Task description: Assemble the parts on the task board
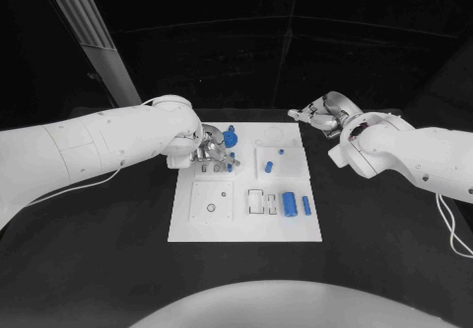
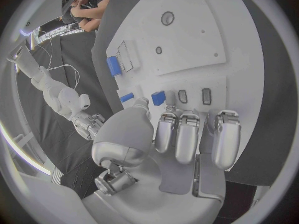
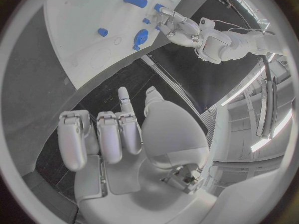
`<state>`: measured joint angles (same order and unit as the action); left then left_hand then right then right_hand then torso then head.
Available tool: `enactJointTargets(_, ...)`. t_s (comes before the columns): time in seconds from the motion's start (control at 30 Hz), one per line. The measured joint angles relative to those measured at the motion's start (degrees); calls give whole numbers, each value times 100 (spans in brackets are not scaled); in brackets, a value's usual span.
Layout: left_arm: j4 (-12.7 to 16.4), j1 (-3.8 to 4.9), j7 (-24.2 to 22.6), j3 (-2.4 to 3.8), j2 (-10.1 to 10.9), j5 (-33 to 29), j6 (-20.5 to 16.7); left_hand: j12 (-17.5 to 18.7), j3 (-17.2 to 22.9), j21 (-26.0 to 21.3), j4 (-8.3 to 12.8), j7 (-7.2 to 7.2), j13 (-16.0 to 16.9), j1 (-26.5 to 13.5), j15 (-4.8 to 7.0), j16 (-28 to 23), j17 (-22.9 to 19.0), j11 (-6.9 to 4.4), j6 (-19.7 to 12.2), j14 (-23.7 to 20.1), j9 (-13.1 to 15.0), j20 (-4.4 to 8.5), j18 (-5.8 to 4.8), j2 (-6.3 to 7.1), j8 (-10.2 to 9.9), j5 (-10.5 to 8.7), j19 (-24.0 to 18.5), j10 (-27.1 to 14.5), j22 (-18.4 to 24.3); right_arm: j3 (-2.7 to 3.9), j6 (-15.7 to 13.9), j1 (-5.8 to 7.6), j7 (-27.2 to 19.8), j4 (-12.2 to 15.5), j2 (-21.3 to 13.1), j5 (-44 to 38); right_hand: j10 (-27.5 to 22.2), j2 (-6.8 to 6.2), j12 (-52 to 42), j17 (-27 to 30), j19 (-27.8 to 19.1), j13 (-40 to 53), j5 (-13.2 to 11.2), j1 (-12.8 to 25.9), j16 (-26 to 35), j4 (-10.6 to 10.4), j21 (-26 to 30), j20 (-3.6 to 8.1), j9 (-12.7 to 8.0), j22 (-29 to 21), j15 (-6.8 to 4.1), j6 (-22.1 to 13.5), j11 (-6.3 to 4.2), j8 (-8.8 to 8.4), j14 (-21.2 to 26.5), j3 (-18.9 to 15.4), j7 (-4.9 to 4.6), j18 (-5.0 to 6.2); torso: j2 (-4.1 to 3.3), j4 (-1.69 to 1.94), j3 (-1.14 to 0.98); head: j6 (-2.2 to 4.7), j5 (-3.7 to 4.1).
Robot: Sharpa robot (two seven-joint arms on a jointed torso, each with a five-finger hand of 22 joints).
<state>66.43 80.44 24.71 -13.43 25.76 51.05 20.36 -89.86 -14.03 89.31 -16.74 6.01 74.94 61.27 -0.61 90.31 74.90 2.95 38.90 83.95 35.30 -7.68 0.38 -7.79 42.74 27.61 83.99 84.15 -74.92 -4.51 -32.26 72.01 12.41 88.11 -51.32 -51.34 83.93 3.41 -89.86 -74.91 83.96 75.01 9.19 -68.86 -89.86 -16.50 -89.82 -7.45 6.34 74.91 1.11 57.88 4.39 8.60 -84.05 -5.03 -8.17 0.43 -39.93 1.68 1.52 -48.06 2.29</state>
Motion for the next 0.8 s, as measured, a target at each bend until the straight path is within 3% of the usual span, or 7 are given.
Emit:
enactJointTargets(0.17,-15,-6,0,0,-1,0,12,0,0,0,0,-21,0,143,0,0,0,-20,21,0,69,12,0,57,-50,84,12,-21,0,0,7,0,27,-1,0,-8,0,0,0,0,0,0,0,0,0,0,0,0,0,0,0,0,0,0,0,0,0,0,0,0,-1,-10,5)
enactJointTargets(0.8,-30,-26,-5,1,-37,1,75,0,56,0,7,-43,0,322,-1,0,0,-20,43,0,171,39,0,58,-117,284,-2,-21,0,-1,44,0,115,-19,21,-25,0,23,0,0,0,0,0,-23,0,0,0,0,0,0,0,0,0,0,0,0,0,0,0,5,1,-31,26)
